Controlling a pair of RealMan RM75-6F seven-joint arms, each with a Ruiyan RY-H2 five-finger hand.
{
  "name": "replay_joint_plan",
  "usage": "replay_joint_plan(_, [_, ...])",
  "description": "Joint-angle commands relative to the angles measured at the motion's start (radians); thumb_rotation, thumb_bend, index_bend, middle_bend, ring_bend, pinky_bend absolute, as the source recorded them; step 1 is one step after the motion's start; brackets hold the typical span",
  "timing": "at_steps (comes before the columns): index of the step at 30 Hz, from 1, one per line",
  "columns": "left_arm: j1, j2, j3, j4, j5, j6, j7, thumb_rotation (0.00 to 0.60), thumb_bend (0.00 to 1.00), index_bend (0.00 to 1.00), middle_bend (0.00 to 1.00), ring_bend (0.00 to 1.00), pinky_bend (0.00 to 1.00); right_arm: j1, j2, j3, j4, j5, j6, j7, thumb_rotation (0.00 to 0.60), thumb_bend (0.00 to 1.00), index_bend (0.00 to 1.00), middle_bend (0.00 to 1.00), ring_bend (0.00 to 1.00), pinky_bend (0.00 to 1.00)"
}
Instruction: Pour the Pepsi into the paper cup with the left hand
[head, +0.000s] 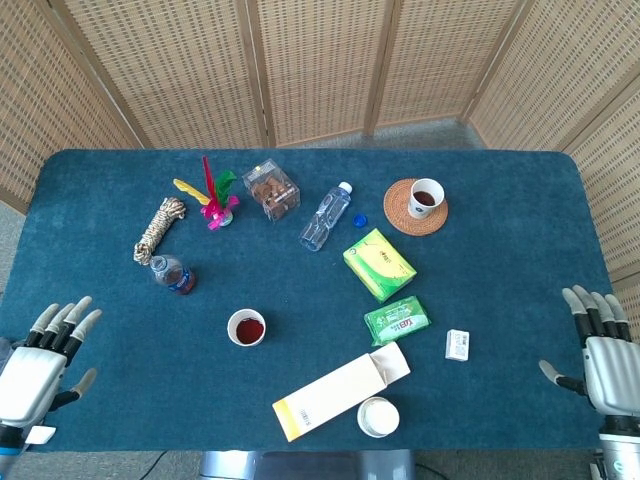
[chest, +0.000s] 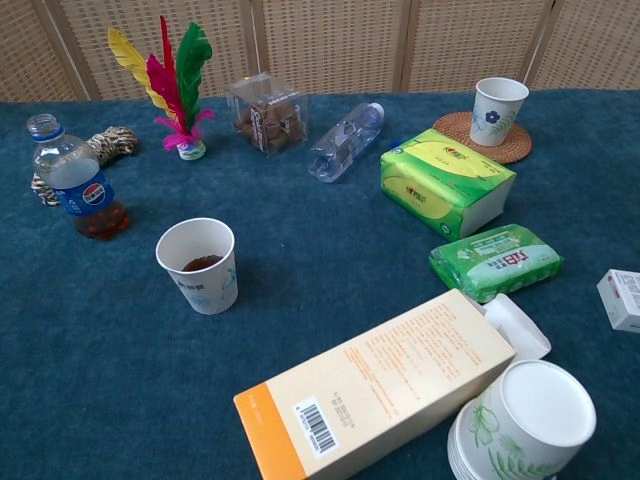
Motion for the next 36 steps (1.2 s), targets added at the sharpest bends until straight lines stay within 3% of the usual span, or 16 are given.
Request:
replay_joint_plan(1, [-0.012, 0.002, -0.013, 0.023, -0.013, -0.001, -0.06, 0.6, 0.39, 0.0, 0.0, 0.0, 0.0, 0.002, -0.001, -0.002, 0.0, 0.0, -0.004, 0.001, 0.6, 0.09, 0.0, 0.0, 0.0, 0.0])
replay_joint_plan(9, [-0.079, -0.047, -0.021, 0.24, 0.009, -0.005, -0.555, 0.6, 0.37, 0.0, 0.0, 0.0, 0.0, 0.003, 0.004, -0.01, -0.001, -0.01, -0.013, 0.015, 0.6, 0.09, 0.0, 0.0, 0.0, 0.0])
replay_joint_plan(12, [-0.083, -0.086, -0.029, 0.325, 0.002, 0.022, -0.671, 0.6, 0.37, 0.0, 0.0, 0.0, 0.0, 0.003, 0.005, -0.013, -0.002, -0.018, -0.013, 0.018, 0.6, 0.09, 0.0, 0.0, 0.0, 0.0])
replay_joint_plan(26, [-0.127, -0.186, -0.062, 0.541, -0.118, -0.086, -0.958, 0.6, 0.31, 0.0, 0.0, 0.0, 0.0, 0.001, 0.012, -0.025, -0.01, -0.042, -0.009, 0.028, 0.6, 0.09, 0.0, 0.0, 0.0, 0.0])
replay_joint_plan(36, [-0.195, -0.255, -0.089, 0.639, -0.168, -0.204, -1.03, 0.6, 0.31, 0.0, 0.0, 0.0, 0.0, 0.0, 0.016, -0.028, -0.013, -0.046, -0.008, 0.033, 0.6, 0.09, 0.0, 0.0, 0.0, 0.0])
